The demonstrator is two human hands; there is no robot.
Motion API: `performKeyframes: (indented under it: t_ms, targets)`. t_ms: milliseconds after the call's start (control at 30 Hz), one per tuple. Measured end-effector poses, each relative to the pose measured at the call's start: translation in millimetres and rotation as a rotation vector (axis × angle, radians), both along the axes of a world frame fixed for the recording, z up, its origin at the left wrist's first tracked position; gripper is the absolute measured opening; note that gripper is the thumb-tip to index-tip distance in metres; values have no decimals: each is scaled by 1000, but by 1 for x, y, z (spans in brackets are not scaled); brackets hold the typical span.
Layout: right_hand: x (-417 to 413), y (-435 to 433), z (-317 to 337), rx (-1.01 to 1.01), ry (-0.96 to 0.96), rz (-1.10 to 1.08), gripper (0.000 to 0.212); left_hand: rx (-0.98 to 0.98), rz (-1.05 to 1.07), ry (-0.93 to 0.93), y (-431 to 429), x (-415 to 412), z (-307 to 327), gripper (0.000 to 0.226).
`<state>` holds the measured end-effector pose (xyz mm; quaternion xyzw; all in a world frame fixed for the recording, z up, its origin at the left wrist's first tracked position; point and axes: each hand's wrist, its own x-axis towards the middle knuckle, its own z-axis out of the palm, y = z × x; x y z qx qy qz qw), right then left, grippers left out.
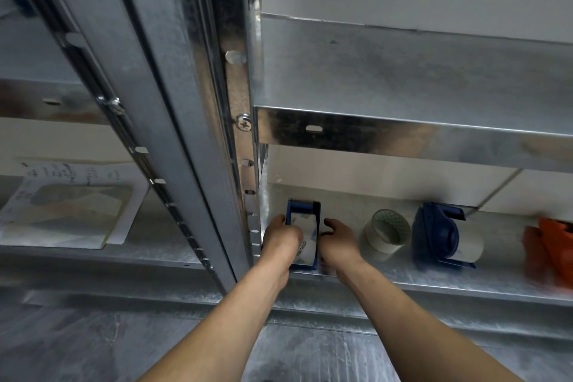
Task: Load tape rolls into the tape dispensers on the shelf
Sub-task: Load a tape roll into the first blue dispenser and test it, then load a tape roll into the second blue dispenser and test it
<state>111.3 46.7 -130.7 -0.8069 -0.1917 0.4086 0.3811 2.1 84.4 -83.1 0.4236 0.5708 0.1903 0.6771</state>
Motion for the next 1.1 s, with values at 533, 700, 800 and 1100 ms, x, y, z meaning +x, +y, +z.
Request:
performKeyframes:
  t_ms: [533,700,800,1100]
  targets:
    - [2,-21,36,137,-100,-57,49,144,55,-27,-13,-2,23,68]
    - [11,-36,47,203,-90,-70,46,272,102,7,-29,10,39,40]
    - [24,-52,53,231,-85,-63,47,387,127,39,-42,23,48,40]
    - [90,-131,76,343,-76,-102,42,567,183,63,-104,87,65,51]
